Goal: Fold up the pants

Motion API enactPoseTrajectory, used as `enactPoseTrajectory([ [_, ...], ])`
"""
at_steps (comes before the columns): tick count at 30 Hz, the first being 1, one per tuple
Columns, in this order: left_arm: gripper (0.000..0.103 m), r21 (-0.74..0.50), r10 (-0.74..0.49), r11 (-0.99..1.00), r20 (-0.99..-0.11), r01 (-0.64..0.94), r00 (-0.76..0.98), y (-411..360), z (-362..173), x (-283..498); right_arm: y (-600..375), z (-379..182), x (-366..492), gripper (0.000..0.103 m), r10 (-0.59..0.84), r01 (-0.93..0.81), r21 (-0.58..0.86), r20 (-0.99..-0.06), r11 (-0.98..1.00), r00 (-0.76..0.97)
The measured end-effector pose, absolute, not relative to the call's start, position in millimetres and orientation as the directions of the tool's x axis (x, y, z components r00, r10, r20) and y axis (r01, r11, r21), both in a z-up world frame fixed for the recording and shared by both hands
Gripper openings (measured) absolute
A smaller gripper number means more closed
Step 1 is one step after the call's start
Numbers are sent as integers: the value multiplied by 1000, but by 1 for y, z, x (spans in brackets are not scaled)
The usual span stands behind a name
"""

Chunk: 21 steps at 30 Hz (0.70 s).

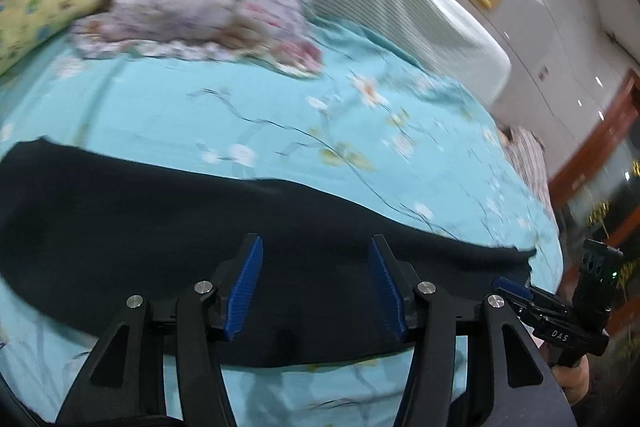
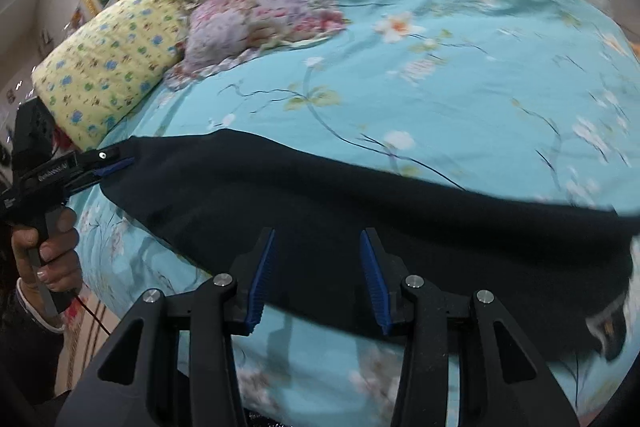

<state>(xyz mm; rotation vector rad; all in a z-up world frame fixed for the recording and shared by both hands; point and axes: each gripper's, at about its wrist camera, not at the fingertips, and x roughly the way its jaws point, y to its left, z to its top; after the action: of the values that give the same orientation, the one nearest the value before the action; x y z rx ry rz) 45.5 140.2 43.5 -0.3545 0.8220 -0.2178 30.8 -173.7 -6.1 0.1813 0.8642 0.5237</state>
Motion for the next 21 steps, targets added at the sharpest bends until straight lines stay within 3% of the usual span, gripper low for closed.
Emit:
enactPoseTrajectory([
  [3, 59, -373, -363, 920, -693, 121, 622, 108, 41, 57, -199, -12, 19, 51, 487, -303, 381, -676, 873, 553],
  [21, 68, -286, -522, 768, -798, 573, 301, -90, 38, 133, -315, -51, -24, 55, 402, 38, 534, -679, 844, 615],
])
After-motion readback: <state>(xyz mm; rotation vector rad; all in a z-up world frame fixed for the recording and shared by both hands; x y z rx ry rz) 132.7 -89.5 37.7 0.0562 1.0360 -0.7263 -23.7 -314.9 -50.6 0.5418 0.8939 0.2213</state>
